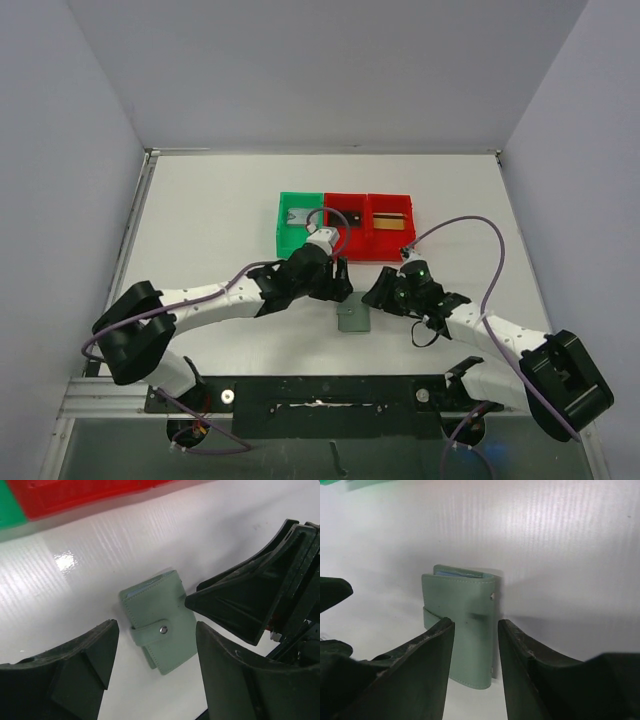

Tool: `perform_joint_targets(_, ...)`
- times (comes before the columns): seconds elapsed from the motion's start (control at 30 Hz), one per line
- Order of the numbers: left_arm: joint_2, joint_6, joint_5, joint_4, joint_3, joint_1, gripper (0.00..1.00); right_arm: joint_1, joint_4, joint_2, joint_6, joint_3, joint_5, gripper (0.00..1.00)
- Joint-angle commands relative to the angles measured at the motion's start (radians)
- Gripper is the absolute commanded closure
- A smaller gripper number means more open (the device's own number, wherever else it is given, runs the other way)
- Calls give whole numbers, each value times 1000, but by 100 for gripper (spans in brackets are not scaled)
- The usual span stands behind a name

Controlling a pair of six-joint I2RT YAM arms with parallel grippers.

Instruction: Take the credit cards out of the card holder

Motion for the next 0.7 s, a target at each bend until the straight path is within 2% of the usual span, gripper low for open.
perform_joint_targets(0.0, 90, 34, -41, 79, 51, -33, 41, -30, 104, -52, 34, -74, -6, 58)
perform_joint_targets(0.1, 137, 25, -37, 75, 57, -51, 45, -38, 158, -52, 37, -116, -80, 56)
perform_joint_targets(0.3, 163, 30, -61, 23, 90, -90, 47, -41, 272, -40, 82, -188, -124, 57)
perform_joint_targets(0.43, 211, 58, -86, -76, 153, -123, 51, -45, 262, 2, 68, -157, -131, 57)
perform_joint_targets(0.57, 251, 79, -113, -112, 190, -157, 51, -47, 242, 42, 61, -135, -121, 63)
perform_joint_targets(0.67, 277, 80, -160, -151, 210, -166, 56, -46, 265, 51, 80, -151, -128, 64)
